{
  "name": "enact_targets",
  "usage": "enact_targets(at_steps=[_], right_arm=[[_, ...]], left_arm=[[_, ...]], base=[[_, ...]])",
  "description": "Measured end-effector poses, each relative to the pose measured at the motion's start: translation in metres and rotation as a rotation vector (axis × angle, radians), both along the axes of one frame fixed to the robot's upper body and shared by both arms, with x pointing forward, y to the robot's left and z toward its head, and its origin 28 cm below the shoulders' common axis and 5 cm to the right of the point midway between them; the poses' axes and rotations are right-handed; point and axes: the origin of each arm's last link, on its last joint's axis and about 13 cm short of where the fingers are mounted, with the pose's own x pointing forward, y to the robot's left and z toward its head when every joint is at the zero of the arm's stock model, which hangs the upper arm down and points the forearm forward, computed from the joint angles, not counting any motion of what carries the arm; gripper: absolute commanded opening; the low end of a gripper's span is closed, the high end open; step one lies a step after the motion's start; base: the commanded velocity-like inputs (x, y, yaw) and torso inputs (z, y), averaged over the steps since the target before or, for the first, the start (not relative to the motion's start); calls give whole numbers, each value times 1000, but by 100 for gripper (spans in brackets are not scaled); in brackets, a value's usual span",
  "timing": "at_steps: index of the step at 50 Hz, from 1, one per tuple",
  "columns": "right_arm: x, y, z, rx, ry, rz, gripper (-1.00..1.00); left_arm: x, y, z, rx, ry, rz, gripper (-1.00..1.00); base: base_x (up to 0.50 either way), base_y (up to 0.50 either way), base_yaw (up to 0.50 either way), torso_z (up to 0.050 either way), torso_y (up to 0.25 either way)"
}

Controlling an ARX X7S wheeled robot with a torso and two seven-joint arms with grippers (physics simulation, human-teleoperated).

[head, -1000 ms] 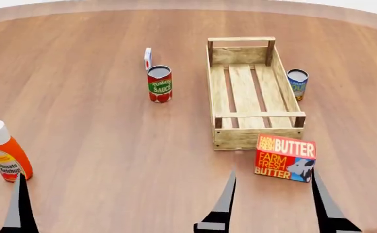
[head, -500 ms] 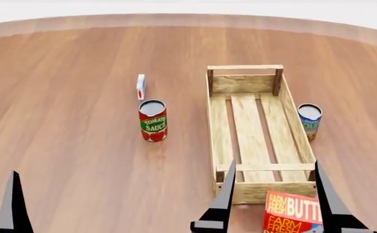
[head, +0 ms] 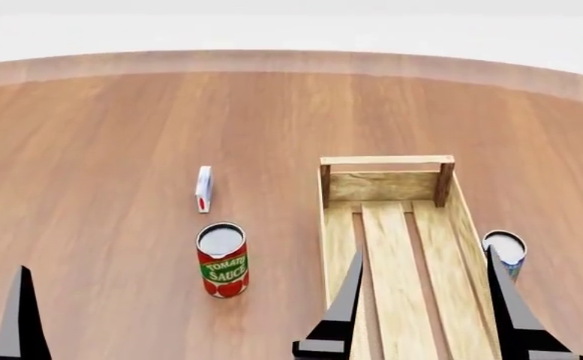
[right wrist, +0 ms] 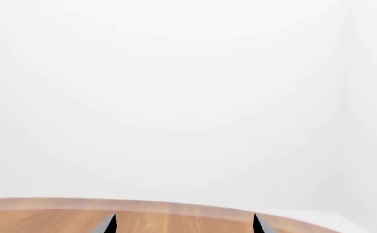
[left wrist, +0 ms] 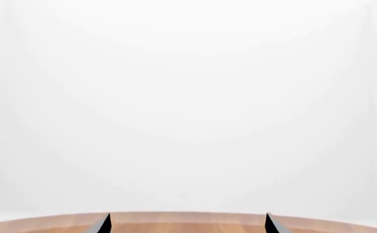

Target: Pick up the butter and put it in the tray.

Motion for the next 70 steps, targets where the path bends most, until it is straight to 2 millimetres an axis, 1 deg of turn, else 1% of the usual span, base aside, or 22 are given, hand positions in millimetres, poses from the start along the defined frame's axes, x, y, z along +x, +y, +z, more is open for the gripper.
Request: enact_targets(at_steps=[7, 15, 34, 58, 67, 70], right_arm=[[0, 0, 1, 1, 1, 1, 100], [-1, 1, 2, 13, -6, 8, 100], [-2, 1, 2, 69, -25, 51, 100], [-2, 2, 1, 73, -22, 68, 100], [-1, 1, 0, 26, -10, 30, 100], [-1, 0, 0, 18, -13, 24, 100]], left_arm=[[0, -1, -1, 1, 2, -2, 100], [-1, -1, 0, 0, 3, -3, 100], [-1, -1, -1, -4, 7, -7, 100], [-1, -2, -2, -5, 10, -10, 100], [-1, -2, -2, -6, 10, -12, 100], [-1, -2, -2, -6, 10, -13, 100]], base=[[500, 0, 0, 0, 1], [23, -28, 0, 0, 0], [-45, -500, 0, 0, 0], [-44, -500, 0, 0, 0], [0, 0, 0, 0, 0], [0, 0, 500, 0, 0]])
